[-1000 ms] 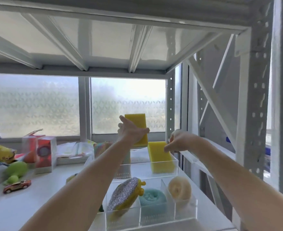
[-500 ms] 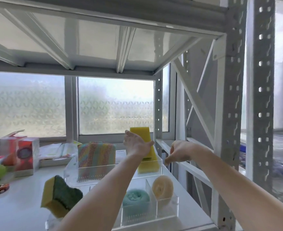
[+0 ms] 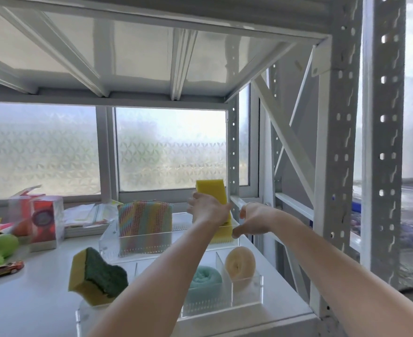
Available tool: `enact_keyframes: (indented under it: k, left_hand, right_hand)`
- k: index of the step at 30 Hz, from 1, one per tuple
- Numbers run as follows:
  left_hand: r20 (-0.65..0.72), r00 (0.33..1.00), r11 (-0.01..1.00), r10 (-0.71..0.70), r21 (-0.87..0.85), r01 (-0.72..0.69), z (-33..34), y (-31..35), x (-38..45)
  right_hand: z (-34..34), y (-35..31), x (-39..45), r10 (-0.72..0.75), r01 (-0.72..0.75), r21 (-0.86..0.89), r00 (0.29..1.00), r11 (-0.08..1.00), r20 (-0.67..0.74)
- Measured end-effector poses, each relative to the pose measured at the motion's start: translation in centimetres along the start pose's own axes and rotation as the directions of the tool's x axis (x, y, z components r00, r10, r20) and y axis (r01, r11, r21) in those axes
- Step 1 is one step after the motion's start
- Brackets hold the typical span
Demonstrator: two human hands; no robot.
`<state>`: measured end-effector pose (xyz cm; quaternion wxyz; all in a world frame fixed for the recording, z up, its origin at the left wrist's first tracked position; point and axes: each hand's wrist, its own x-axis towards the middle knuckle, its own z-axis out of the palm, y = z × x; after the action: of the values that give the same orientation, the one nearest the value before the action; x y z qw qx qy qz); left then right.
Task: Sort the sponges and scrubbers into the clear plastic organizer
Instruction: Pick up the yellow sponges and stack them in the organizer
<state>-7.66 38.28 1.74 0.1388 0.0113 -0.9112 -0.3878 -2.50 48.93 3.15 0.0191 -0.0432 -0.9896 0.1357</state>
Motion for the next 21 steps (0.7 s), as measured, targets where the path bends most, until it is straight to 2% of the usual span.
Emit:
enact_keyframes:
  k: [5,8,12,15,18,21]
  left_hand:
    - [0.127,0.990,0.994,-0.060,-0.088,0.072,-0.3,-0.4,1.0]
    - [0.189,0.979,0.988,-0.077,-0.118,0.100,-0.5,-0.6,1.2]
    - [0.204,0.972,0.950,-0.114,-0.264,0.166,-1.2,-0.3,1.2]
    - [0.166,0.981,0.921,-0.097,-0.359,0.152,-1.7,-0.6,1.2]
    - [0.181,0.982,0.903,-0.062,-0.408,0.132,-2.4,-1.0,1.2]
    - [0.190,0.981,0.926,-0.027,-0.366,0.096,-3.0,-1.4,1.1]
  right_hand:
    - [0.2,-1.1,0.1,-0.092,0.092,0.019,0.995,0.996,-0.038]
    - [0.6,-1.7,0.4,-0.098,0.099,0.020,0.995,0.995,-0.022]
    - [0.3,-2.1,0.2,-0.108,0.109,0.026,0.994,0.994,-0.031]
    - [0.1,-2.4,0.4,-0.108,0.110,0.033,0.993,0.993,-0.049]
    - [0.3,-2.8,1.2,-0.103,0.109,0.072,0.992,0.991,-0.075]
    - [0.5,-3.2,1.9,-0.130,0.147,0.156,0.985,0.977,-0.116]
